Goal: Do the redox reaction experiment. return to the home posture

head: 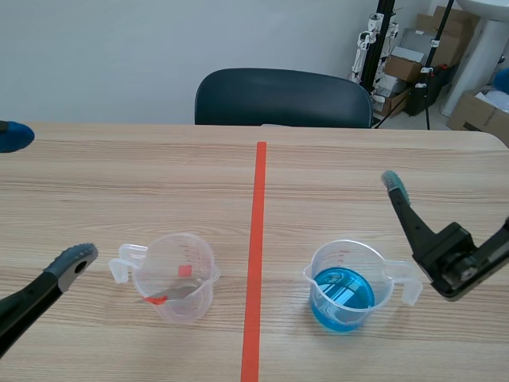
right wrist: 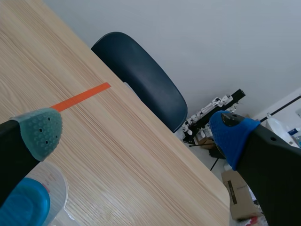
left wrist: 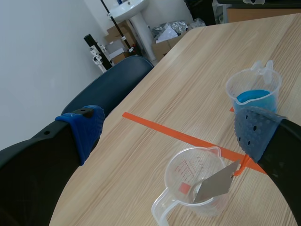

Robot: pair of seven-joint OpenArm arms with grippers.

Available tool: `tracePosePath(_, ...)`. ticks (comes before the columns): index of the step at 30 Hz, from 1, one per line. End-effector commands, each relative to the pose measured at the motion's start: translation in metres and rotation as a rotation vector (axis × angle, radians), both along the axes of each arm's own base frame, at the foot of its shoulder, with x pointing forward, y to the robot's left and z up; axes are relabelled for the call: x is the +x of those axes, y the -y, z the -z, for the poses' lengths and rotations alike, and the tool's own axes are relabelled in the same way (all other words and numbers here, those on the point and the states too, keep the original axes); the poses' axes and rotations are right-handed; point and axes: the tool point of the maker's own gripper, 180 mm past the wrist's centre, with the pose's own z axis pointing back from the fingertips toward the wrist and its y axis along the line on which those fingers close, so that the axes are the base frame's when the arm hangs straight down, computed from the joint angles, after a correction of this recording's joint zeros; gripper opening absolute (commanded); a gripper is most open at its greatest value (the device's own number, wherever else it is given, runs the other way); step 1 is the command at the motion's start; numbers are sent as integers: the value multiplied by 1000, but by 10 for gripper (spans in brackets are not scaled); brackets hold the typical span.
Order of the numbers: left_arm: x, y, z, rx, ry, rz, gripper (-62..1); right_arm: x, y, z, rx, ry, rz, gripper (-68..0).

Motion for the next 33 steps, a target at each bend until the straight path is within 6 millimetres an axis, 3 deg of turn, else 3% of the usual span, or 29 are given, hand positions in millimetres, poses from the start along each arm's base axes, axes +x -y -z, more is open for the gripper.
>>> tracePosePath(1,0,3,-5,-22,12,6,-28,2,0,-7,-3,34,-2,4)
tracePosePath(7,0,4,-5,-9,14,24,-28,3,-1,-6,6,20,30,4)
tracePosePath(14,1,4,-5,-8,13,23,-28,5,-6,-24,51,24,42,4)
tracePosePath(33,1,4,-5,-8,14,23,-28,5,-5,-22,64,10,54,4)
